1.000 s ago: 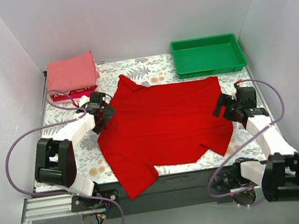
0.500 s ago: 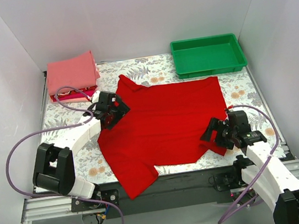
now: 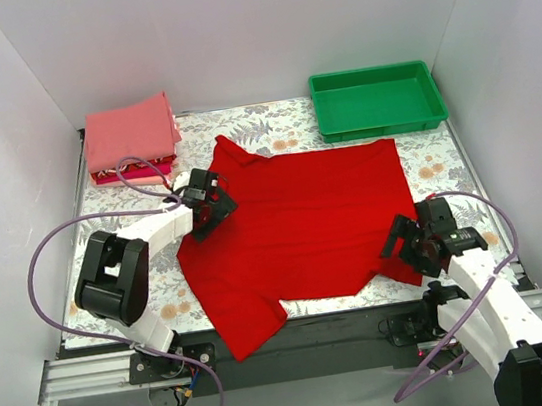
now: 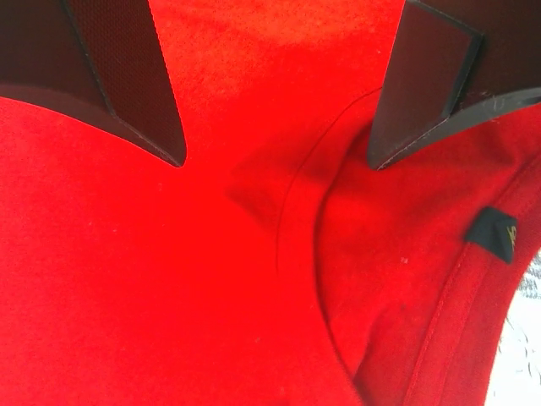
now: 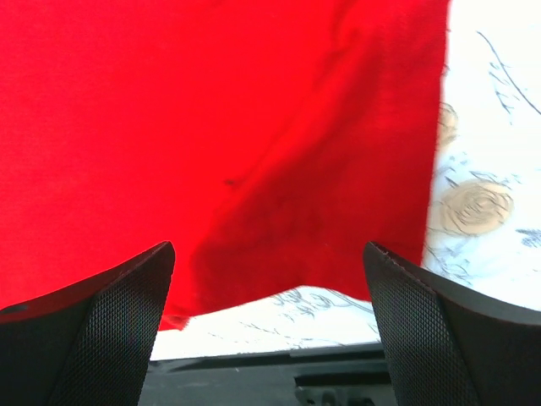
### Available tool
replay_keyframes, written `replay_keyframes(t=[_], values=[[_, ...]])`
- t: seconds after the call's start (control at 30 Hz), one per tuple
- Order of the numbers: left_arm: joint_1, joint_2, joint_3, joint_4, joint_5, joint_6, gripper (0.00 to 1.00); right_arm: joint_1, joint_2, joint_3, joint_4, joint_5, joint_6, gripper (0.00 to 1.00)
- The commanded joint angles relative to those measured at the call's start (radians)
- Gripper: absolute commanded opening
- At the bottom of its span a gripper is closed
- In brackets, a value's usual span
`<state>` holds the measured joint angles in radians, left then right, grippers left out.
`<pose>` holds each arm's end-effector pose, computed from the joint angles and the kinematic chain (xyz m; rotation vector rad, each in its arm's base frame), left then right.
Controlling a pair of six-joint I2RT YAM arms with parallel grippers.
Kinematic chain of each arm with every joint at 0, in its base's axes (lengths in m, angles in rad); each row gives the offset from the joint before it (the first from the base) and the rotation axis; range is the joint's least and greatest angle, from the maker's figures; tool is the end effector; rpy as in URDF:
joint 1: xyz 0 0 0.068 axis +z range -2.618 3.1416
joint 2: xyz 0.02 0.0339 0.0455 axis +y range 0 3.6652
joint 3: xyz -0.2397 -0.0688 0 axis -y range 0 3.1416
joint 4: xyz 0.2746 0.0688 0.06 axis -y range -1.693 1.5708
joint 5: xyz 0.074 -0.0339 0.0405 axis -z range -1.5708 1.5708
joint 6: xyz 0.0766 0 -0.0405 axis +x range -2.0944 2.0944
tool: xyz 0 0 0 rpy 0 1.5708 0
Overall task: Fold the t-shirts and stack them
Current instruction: Flatten the tshirt out
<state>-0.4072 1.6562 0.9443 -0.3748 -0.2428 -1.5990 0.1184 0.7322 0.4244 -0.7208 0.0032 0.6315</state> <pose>0.3347 -0.1243 0.0871 -1.5566 2.1529 -0.3786 0.1980 0.0233 0.1187 0.6669 2.5374 0.2631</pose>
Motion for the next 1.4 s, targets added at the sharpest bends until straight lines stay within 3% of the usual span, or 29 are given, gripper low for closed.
replay_keyframes(t=[0.0,0.13,0.37,0.63,0.77,1.03,1.37], values=[[0.014,-0.009,0.037,-0.016,-0.042,0.014,0.88,-0.013,0.047,0.05,-0.062,0.043,-0.015,0.98],[0.04,-0.015,0.033,-0.023,-0.073,0.014,0.89,-0.022,0.087,0.074,-0.066,0.075,-0.026,0.98],[0.102,0.039,0.033,-0.015,-0.038,0.024,0.89,-0.022,0.133,0.273,-0.023,0.103,-0.14,0.98],[0.174,0.088,0.016,0.014,0.017,0.037,0.89,-0.017,0.369,0.283,0.365,-0.124,-0.263,0.98],[0.192,0.117,0.04,0.007,0.008,0.045,0.89,-0.014,0.596,0.355,0.446,-0.1,-0.306,0.98],[0.194,0.132,0.068,0.001,-0.012,0.05,0.89,-0.014,0.774,0.457,0.474,-0.006,-0.342,0.98],[0.215,0.073,0.116,-0.044,-0.003,0.077,0.89,-0.014,0.819,0.576,0.52,-0.071,-0.421,0.98]])
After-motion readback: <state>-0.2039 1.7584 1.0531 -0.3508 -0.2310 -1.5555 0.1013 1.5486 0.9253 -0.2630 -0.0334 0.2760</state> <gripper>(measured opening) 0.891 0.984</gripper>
